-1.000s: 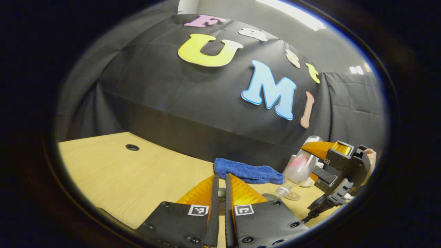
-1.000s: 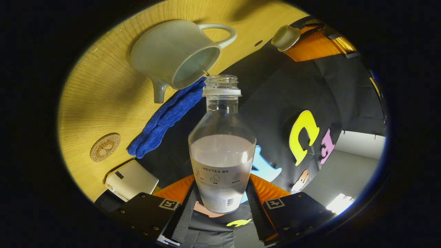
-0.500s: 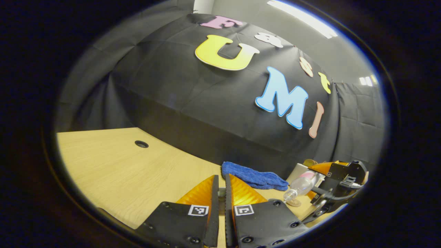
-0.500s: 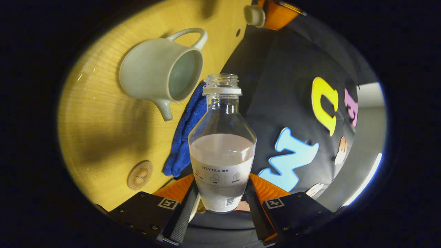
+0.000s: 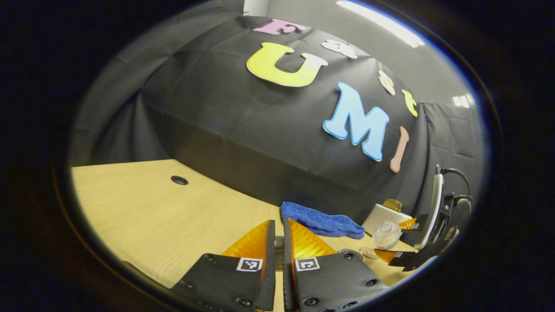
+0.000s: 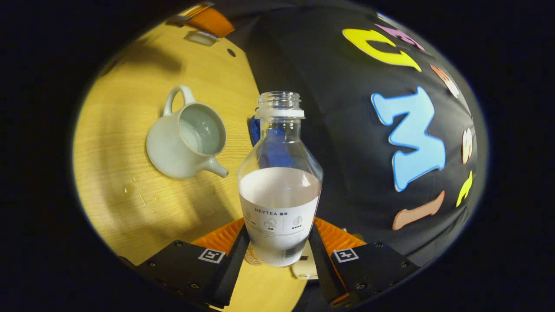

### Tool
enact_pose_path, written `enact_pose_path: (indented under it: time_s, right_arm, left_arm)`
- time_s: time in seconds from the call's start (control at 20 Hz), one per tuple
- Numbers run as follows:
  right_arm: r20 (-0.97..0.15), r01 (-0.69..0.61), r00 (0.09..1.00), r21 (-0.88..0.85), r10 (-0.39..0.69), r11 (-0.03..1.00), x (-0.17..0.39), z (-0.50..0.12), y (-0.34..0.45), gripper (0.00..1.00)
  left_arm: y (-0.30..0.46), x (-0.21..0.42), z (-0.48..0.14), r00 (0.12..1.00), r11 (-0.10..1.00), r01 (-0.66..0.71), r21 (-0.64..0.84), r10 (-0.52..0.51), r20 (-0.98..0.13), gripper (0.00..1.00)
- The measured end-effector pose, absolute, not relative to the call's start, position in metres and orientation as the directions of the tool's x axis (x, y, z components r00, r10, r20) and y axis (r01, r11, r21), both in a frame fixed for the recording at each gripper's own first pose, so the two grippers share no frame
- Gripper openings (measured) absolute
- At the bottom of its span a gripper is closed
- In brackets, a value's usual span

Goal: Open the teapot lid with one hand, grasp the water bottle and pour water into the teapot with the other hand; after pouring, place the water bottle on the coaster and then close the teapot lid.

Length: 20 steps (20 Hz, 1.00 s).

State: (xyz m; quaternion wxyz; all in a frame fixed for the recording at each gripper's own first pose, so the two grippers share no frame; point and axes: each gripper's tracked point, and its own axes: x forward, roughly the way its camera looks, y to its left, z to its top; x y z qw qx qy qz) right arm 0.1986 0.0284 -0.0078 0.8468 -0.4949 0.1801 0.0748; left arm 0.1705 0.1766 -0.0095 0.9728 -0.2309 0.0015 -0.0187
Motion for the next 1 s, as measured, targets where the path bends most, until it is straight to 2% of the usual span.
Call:
enact_pose_path:
  time_s: [0.1, 0.3, 0.45, 0.7, 1.0]
  right_arm:
    - [-0.412, -0.314, 0.911, -0.687, 0.004, 0.655, 0.198, -0.009, 0.028, 0.76]
    - [-0.367, -0.232, 0.93, -0.547, 0.019, 0.804, 0.206, 0.002, 0.009, 0.76]
    - [-0.347, -0.187, 0.936, -0.363, 0.054, 0.913, 0.217, 0.004, 0.003, 0.76]
    - [-0.335, -0.105, 0.941, -0.158, 0.047, 0.982, 0.237, -0.006, -0.018, 0.76]
    - [-0.322, -0.006, 0.946, -0.066, -0.016, 0.998, 0.245, -0.024, -0.05, 0.76]
  left_arm:
    - [0.176, 0.171, -0.01, 0.999, 0.893, 0.037, -0.449, -0.038, 0.005, 0.15]
    - [0.171, 0.17, -0.013, 0.999, 0.893, 0.039, -0.449, -0.044, -0.001, 0.14]
    - [0.17, 0.171, -0.013, 0.999, 0.896, 0.041, -0.443, -0.047, -0.004, 0.15]
    - [0.168, 0.17, -0.011, 0.999, 0.894, 0.049, -0.445, -0.054, 0.001, 0.15]
    - [0.162, 0.171, -0.011, 0.998, 0.895, 0.06, -0.442, -0.068, -0.002, 0.15]
